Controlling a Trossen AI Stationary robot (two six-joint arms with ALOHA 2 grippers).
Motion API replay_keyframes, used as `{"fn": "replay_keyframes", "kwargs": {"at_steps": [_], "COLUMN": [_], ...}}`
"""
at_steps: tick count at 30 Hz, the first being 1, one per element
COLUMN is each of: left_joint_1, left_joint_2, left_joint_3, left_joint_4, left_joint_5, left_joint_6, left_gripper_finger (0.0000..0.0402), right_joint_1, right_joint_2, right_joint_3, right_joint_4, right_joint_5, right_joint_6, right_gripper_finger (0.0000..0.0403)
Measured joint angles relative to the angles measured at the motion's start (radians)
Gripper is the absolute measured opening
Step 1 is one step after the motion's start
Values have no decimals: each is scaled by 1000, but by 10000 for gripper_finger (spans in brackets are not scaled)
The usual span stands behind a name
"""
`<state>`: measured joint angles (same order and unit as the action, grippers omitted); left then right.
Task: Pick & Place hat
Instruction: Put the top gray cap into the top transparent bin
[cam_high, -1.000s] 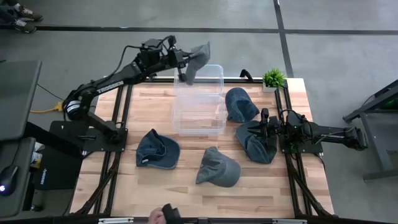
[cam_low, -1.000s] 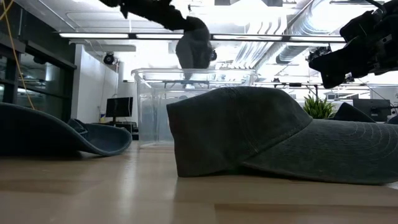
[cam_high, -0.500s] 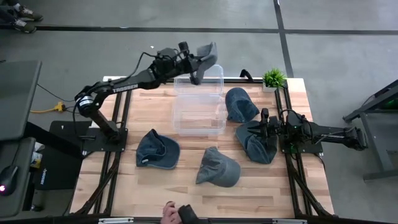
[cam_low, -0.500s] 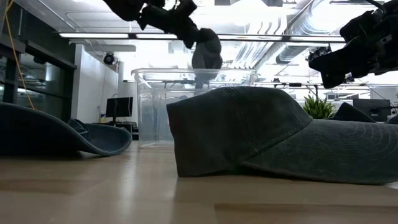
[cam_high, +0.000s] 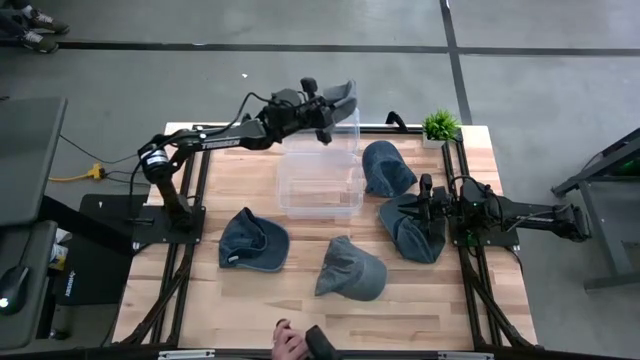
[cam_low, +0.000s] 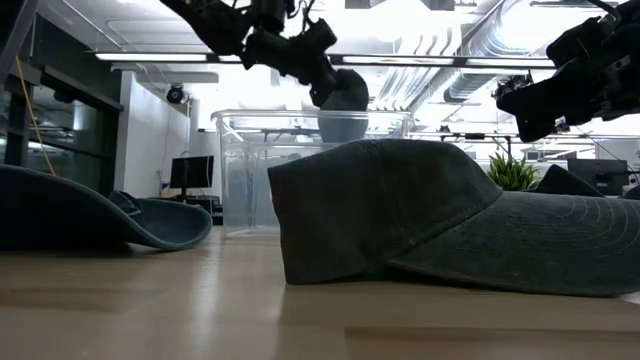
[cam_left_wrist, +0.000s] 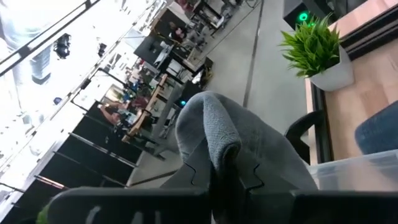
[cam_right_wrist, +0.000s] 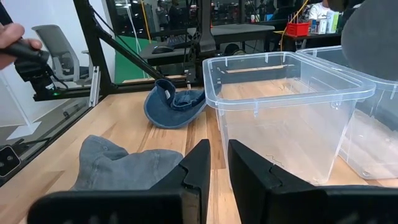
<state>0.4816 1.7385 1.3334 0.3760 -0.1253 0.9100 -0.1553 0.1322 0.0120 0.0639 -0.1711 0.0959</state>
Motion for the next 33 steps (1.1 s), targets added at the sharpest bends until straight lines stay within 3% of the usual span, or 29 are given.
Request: {"fn": "replay_keyframes", "kwargs": {"at_steps": [10,20,33], "left_joint_1": [2,2,-45], "left_joint_2": [2,2,1], "left_joint_3": [0,1,1], "left_joint_4": [-5,-50,-50], "left_joint_5": [-7,22,28], "left_joint_6": [2,-1,-2], "left_gripper_finger": [7,66,72], "right_joint_1": [0,0,0], "right_joint_2": [0,0,0], "right_joint_3": [0,0,0], "right_joint_4": [0,0,0], "right_joint_5": [0,0,0], "right_joint_6": [0,0,0], "right_gripper_finger": [53,53,48]}}
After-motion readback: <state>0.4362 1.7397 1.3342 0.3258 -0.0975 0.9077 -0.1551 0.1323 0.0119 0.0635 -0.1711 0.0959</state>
